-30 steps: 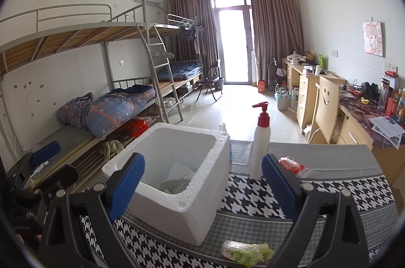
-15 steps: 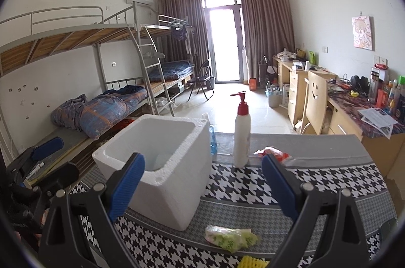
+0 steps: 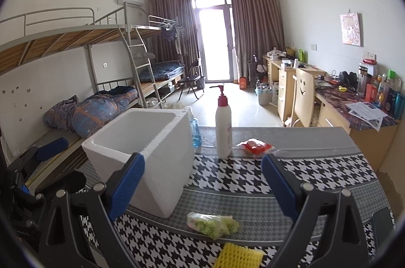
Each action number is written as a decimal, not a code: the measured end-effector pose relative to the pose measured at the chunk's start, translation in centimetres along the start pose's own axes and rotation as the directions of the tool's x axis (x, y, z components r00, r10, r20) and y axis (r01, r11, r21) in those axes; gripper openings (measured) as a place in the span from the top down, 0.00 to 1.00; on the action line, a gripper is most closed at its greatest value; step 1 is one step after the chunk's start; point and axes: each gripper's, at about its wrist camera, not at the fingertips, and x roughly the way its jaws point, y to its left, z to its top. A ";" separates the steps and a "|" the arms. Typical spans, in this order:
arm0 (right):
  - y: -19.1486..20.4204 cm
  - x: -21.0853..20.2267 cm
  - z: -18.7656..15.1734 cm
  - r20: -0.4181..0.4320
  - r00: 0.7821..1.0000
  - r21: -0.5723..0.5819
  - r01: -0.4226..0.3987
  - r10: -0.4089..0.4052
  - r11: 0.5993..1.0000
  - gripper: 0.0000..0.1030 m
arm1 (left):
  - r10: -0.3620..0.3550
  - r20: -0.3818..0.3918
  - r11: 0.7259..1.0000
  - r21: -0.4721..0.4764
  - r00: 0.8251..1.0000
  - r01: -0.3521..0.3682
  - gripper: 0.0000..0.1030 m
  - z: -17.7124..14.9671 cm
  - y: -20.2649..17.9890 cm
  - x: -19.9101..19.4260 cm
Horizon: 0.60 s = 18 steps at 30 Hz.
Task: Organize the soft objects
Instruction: 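Withdraw both tools from the foam box back toward the table, then move both tools over the yellow mesh sponge and green packet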
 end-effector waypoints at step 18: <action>-2.2 -1.5 -2.3 -0.007 0.998 0.021 0.058 -0.058 0.998 0.07 | -0.040 -0.034 0.999 -0.006 0.999 0.040 0.01 -1.2 -1.5 1.1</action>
